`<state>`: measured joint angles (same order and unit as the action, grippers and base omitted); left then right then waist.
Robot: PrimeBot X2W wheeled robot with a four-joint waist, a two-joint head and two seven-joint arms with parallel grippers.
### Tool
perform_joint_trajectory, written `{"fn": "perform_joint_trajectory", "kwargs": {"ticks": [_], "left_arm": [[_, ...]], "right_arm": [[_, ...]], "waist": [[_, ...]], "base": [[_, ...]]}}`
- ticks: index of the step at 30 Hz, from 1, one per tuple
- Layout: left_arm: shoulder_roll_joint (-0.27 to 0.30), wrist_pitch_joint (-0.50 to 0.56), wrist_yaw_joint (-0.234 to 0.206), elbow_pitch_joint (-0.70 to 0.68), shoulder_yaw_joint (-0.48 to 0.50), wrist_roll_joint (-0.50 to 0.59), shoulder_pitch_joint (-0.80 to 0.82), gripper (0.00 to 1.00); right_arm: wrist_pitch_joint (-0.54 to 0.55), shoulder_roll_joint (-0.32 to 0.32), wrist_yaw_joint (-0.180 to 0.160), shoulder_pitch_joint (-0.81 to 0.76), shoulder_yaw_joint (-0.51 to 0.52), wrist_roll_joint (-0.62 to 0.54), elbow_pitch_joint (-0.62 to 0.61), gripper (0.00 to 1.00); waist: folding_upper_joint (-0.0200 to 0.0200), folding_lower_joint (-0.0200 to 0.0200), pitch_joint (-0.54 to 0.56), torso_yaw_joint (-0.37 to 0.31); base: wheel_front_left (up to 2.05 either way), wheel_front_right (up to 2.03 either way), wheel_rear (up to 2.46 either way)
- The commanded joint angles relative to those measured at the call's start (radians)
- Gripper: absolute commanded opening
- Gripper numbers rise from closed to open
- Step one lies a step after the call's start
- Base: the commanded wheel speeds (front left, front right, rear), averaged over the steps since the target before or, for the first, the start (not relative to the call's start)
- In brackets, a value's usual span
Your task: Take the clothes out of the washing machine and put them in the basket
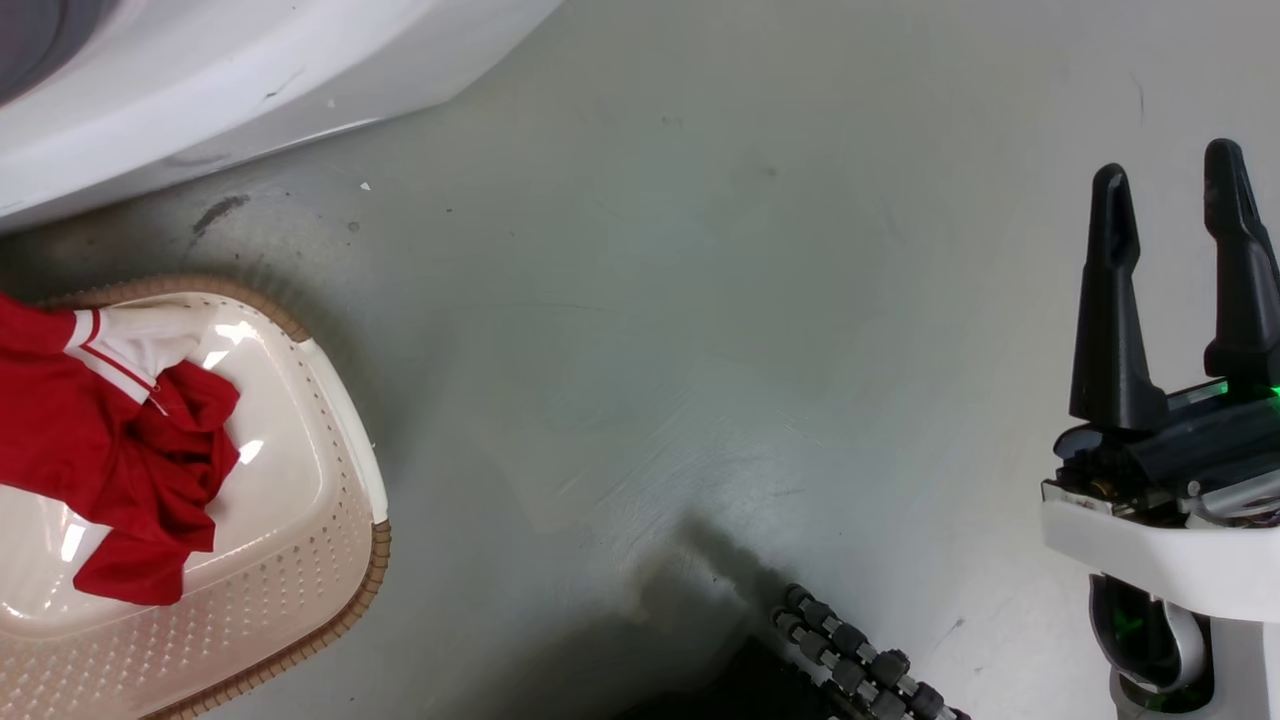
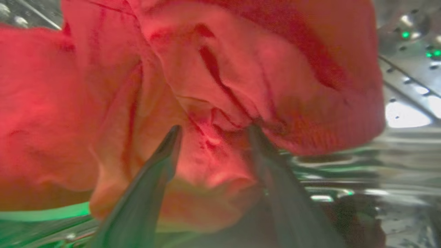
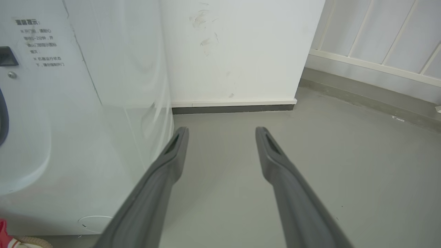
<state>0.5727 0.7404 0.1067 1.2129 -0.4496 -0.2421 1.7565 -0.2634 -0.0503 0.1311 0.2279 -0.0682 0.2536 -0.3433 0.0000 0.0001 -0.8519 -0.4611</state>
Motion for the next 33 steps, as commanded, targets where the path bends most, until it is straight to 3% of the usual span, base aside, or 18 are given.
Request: {"fn": "perform_joint_trajectory", "kwargs": {"ticks": [1,9,10,11,22,33], "left_arm": [[0.0,0.0,-0.01,-0.001,-0.006,-0.001,-0.004,1.0],[0.001,-0.019,-0.027,-0.009,-0.036,0.017,-0.039,1.0],[0.001,-0.014,-0.025,-0.006,-0.036,0.012,-0.041,0.62],[0.003,-0.015,-0.024,-0.006,-0.038,0.012,-0.042,0.0],[0.05,-0.143,-0.021,-0.059,-0.051,0.015,-0.036,0.0],[0.018,-0.382,-0.002,-0.062,-0.027,-0.052,-0.132,0.0]], "right_arm": [[-0.002,0.0,-0.001,0.015,0.005,0.001,-0.007,1.0],[-0.002,0.0,-0.001,0.008,0.01,0.006,-0.011,1.0],[-0.002,0.0,-0.001,0.007,0.009,0.006,-0.011,1.0],[-0.002,0.0,-0.001,0.008,0.007,0.005,-0.009,1.0],[-0.002,0.0,-0.001,0.022,-0.001,-0.007,-0.002,1.0],[-0.002,0.0,-0.001,0.003,0.0,-0.055,0.014,1.0]], "waist": [[0.0,-0.0001,-0.007,0.002],[0.0,-0.0001,-0.018,0.007],[0.0,-0.0001,-0.018,0.008],[0.0,-0.0001,-0.018,0.008],[0.0,-0.0001,0.003,0.007],[0.0,-0.0001,0.132,0.072]], "base": [[0.0,0.0,0.0],[0.0,0.0,0.0],[0.0,0.0,0.0],[0.0,0.0,0.0],[0.0,0.0,0.0],[0.0,0.0,0.0]]}}
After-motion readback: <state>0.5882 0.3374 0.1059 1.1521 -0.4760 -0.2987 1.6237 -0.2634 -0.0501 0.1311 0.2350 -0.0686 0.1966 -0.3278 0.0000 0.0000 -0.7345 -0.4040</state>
